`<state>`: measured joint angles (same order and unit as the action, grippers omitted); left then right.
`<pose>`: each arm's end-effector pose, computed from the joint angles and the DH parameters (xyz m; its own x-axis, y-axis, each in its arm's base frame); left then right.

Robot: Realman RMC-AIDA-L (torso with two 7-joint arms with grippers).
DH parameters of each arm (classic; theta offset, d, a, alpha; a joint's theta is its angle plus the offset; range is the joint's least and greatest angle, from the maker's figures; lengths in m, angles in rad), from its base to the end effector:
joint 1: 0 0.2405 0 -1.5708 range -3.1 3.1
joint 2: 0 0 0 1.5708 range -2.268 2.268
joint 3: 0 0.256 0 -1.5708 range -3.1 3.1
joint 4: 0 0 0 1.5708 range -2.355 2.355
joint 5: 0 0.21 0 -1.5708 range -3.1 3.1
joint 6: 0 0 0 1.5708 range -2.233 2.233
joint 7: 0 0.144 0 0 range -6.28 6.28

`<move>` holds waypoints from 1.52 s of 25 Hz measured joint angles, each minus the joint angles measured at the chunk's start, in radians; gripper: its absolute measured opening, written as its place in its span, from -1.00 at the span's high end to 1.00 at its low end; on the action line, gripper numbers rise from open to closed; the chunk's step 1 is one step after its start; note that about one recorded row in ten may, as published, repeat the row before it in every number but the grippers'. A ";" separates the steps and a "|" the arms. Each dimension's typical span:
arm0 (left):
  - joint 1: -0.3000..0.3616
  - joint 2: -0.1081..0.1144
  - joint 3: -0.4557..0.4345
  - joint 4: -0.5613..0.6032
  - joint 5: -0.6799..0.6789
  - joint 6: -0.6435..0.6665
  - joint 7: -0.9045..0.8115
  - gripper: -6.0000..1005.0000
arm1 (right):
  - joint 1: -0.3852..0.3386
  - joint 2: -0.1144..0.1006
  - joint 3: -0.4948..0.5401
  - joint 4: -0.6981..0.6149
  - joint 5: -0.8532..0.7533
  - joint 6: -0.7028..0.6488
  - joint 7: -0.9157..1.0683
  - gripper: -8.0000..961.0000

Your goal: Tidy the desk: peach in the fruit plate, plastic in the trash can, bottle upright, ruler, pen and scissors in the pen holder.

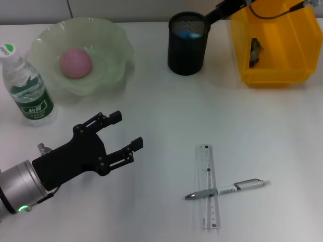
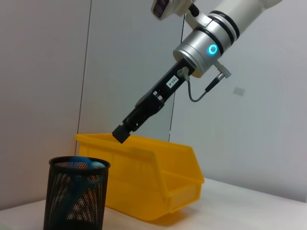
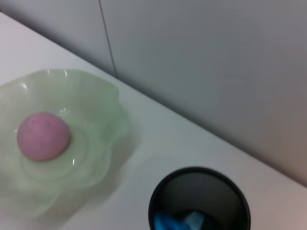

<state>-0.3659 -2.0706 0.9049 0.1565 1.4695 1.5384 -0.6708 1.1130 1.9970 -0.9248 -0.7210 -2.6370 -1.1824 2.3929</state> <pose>-0.2995 0.2497 -0.0556 0.6940 0.1230 0.7094 0.4563 -0.8373 -0.3012 0.1170 0.4825 0.0215 0.7955 -0.5991 -0.0907 -0.5563 -0.6628 -0.5012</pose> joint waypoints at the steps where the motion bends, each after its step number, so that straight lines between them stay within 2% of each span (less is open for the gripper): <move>1: 0.000 0.000 0.000 0.000 0.000 0.001 -0.001 -0.61 | -0.007 0.006 0.000 -0.017 0.000 0.000 0.000 0.28; 4: 0.000 0.001 0.000 0.000 0.003 0.001 -0.007 -0.61 | -0.039 0.027 0.000 -0.085 0.003 0.000 0.000 -0.01; 7: 0.000 0.002 -0.001 0.001 0.005 0.001 -0.011 -0.61 | -0.057 0.038 0.000 -0.108 0.007 0.006 -0.003 -0.30; 13: -0.001 0.003 0.002 0.004 0.007 0.000 -0.014 -0.61 | -0.091 0.056 0.000 -0.142 0.023 0.037 -0.012 -0.42; 18: 0.000 0.004 0.005 0.006 0.008 0.002 -0.016 -0.61 | -0.130 0.060 0.000 -0.160 0.106 0.037 -0.047 -0.42; 23: 0.006 0.006 0.008 0.009 0.010 0.005 -0.016 -0.61 | -0.220 0.064 0.000 -0.230 0.272 0.007 -0.132 -0.42; 24: 0.009 0.007 0.013 0.009 0.011 0.007 -0.018 -0.61 | -0.265 0.064 0.000 -0.251 0.366 -0.020 -0.187 -0.42; 25: 0.009 0.007 0.013 0.009 0.011 0.007 -0.018 -0.61 | -0.265 0.064 0.000 -0.251 0.366 -0.020 -0.187 -0.42; 29: 0.017 0.008 0.018 0.012 0.011 0.010 -0.028 -0.61 | -0.368 0.065 0.008 -0.265 0.578 -0.119 -0.338 -0.42; 32: 0.022 0.008 0.021 0.012 0.011 0.011 -0.029 -0.61 | -0.400 0.065 0.010 -0.259 0.631 -0.162 -0.391 -0.42; 34: 0.027 0.008 0.031 0.012 0.011 0.011 -0.029 -0.61 | -0.453 0.071 0.011 -0.235 0.716 -0.234 -0.499 -0.42; 35: 0.027 0.008 0.031 0.012 0.011 0.011 -0.029 -0.61 | -0.453 0.071 0.011 -0.235 0.716 -0.234 -0.499 -0.42; 36: 0.029 0.008 0.035 0.013 0.011 0.012 -0.029 -0.61 | -0.494 0.076 0.011 -0.205 0.776 -0.272 -0.585 -0.42; 38: 0.033 0.008 0.042 0.017 0.011 0.013 -0.029 -0.61 | -0.514 0.078 0.011 -0.183 0.807 -0.290 -0.633 -0.42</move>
<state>-0.3329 -2.0621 0.9467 0.1734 1.4803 1.5516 -0.6995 0.5988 2.0747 -0.9142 -0.9036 -1.8298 -1.4726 1.7598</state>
